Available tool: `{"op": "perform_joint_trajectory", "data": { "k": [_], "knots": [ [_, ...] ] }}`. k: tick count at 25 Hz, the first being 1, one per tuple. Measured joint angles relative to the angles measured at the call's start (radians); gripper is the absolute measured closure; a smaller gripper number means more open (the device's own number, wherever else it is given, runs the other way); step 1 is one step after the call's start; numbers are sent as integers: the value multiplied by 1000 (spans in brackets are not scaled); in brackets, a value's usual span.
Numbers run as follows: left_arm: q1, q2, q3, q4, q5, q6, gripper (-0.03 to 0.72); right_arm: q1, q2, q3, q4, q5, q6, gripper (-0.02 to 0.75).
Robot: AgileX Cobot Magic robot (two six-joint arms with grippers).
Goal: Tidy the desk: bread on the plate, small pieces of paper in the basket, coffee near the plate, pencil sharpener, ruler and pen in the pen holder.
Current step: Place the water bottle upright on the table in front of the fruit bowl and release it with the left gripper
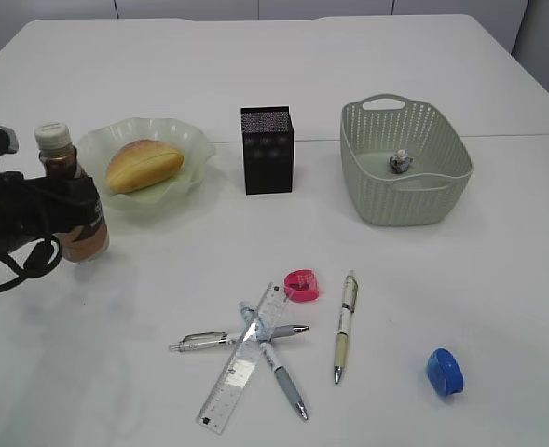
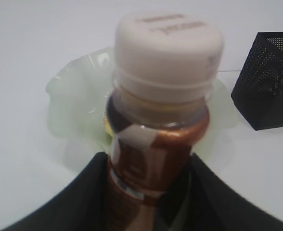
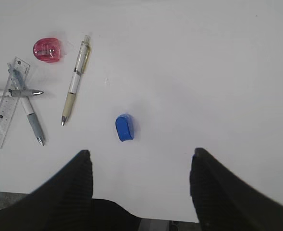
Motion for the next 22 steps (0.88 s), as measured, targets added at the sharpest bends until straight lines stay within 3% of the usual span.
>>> {"op": "perform_joint_trajectory", "data": {
  "k": [22],
  "knots": [
    [0, 69, 0, 0, -38, 0, 361, 0, 0, 0, 0, 0, 16, 237]
  ]
}}
